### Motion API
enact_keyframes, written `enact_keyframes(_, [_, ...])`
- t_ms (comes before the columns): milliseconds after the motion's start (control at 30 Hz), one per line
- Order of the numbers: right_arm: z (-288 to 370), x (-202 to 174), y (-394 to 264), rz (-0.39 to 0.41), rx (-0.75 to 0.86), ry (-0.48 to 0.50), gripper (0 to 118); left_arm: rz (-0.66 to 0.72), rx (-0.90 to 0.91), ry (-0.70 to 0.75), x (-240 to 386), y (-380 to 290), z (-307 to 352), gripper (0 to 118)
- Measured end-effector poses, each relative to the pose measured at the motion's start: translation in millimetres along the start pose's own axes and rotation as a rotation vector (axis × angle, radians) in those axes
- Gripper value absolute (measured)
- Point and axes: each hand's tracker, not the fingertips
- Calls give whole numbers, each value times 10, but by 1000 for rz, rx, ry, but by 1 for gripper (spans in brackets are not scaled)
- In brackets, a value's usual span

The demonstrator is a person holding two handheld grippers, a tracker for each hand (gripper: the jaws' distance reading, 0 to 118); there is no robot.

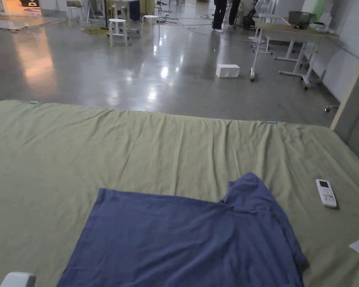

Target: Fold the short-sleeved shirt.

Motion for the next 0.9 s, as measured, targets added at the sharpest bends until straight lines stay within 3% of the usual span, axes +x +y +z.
enact_keyframes(433, [-620,-218,-271,96,-151,-19,8,-29,-141,7,21,-99,-482,5])
enact_keyframes(533, [-609,-265,-245,130,-146,-65,28,-24,-145,0,8,-118,-527,6])
enact_keyframes(567, [-569,-255,-202,134,-154,-86,44,-17,-146,-5,-6,-114,-517,7])
enact_keyframes(600, [-518,-234,-160,123,-153,-100,68,-11,-149,-11,-5,-82,-461,12])
enact_keyframes(633, [-442,-193,-102,97,-156,-112,80,1,-148,-21,-16,-73,-425,18])
enact_keyframes(667, [-353,-151,-45,72,-143,-106,86,13,-142,-36,-31,-51,-384,25])
enact_keyframes(733, [-165,-84,91,6,-60,-83,86,39,-94,-52,-49,16,-308,52])
enact_keyframes(900, [178,-107,571,-96,158,-85,90,38,146,-78,125,291,-85,56])
